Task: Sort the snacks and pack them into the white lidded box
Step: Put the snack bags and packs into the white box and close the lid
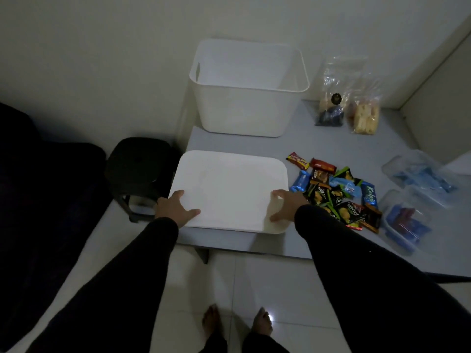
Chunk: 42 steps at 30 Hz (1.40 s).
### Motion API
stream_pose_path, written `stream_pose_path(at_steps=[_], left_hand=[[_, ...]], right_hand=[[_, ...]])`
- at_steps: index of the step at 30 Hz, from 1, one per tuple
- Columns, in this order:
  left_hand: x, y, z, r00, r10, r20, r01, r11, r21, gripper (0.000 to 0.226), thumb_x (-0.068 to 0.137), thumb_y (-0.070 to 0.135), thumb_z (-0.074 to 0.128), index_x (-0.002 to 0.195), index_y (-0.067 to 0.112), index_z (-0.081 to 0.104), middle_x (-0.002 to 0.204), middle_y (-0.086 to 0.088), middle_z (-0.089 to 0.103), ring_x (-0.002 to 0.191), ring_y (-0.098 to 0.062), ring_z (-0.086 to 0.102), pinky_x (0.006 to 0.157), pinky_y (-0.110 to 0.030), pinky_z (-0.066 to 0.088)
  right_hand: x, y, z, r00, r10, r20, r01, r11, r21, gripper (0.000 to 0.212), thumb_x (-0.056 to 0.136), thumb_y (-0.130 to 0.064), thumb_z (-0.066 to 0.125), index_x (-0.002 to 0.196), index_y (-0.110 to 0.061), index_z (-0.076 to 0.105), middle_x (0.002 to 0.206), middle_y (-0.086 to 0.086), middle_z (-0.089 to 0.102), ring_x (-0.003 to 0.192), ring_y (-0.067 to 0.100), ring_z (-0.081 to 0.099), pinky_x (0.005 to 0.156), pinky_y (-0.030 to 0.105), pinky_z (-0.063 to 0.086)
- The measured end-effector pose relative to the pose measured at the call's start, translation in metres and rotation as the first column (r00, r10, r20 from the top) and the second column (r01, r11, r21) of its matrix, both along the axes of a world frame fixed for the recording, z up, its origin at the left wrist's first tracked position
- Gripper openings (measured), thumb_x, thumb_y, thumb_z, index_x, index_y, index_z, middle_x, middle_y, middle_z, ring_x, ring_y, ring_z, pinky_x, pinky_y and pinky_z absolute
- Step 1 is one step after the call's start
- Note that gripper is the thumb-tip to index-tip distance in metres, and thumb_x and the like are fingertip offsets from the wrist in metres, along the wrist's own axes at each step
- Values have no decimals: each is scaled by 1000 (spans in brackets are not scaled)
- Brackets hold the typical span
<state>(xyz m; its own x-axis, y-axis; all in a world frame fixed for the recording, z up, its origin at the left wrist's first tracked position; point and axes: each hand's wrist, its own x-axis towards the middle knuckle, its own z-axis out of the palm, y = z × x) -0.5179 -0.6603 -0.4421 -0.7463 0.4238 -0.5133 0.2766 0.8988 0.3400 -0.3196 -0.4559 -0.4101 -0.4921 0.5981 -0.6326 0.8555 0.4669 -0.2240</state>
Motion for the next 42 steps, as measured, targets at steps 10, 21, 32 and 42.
stream_pose_path(at_steps=[10,21,32,42], left_hand=[[21,75,84,935,-317,-160,282,937,-206,48,86,34,61,121,3,56,126,-12,59,117,-26,54,90,-28,45],[49,184,244,835,-365,-411,393,919,-16,41,87,29,63,115,0,57,119,-14,59,106,-26,59,75,-26,45],[57,289,326,756,-378,-535,497,863,93,36,86,24,63,114,2,58,122,-13,56,106,-26,60,73,-26,45],[74,419,261,752,-489,-443,570,819,64,23,86,22,62,103,6,61,97,-6,53,84,-20,55,71,-23,45]], right_hand=[[-26,35,72,970,241,35,-243,958,151,49,86,-34,66,122,-2,59,127,13,60,118,27,55,97,32,44],[-1,104,239,973,220,-76,-162,876,455,43,85,-29,68,114,2,61,119,15,64,104,28,61,81,30,46],[22,180,315,982,56,-179,57,820,570,48,86,-34,67,118,1,59,120,13,64,111,27,60,84,31,48],[48,300,269,995,-42,-95,86,851,519,48,86,-37,65,125,-10,60,130,7,59,119,25,55,96,33,45]])
